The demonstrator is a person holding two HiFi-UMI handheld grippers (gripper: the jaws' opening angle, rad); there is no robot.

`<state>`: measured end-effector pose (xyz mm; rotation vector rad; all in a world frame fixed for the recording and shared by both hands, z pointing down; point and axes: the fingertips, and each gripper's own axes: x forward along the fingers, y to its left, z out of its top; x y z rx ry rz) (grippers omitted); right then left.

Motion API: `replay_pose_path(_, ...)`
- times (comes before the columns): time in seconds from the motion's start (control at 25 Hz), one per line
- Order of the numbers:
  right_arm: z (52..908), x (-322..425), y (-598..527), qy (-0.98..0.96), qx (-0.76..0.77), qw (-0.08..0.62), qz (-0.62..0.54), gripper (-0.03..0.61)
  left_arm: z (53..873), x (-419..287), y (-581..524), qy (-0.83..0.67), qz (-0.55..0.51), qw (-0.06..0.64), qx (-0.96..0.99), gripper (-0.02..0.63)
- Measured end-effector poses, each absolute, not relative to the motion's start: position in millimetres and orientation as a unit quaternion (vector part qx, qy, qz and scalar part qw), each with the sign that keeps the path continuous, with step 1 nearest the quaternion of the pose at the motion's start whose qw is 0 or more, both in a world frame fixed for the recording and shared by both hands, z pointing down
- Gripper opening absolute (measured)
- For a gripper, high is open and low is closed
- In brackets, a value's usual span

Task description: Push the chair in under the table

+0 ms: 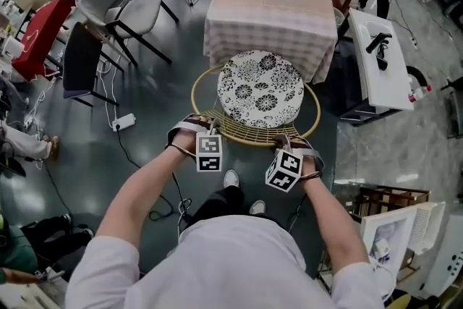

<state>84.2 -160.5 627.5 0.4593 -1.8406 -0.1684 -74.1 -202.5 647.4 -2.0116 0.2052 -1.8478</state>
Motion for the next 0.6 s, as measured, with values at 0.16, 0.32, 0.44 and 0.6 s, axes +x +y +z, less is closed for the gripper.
replay_pose_path(0.16,628.4,83.4,-174.7,-0.779,0.206,0.590,-0.060,0.080,648.2,-74.4,-218.1,0.068,-0.656,0.204,-0.724,0.087)
replay_pose_path(0.32,629.8,82.7,-192.0,-0.767,0.218,0.602,-0.053,0.080,649.5,-74.2,-235.9,0.066,-0.648,0.208,-0.730,0.087)
replay_pose_path(0.44,631.3,84.0,-201.5,-0.758,0.223,0.611,-0.050,0.081,651.1,-72.6,-244.5,0.059,-0.642,0.210,-0.735,0.087)
replay_pose_path(0.6,631.4,87.1,-211.6,-0.749,0.232,0.618,-0.045,0.081,651.0,-69.3,-253.8,0.052,-0.634,0.208,-0.743,0.087)
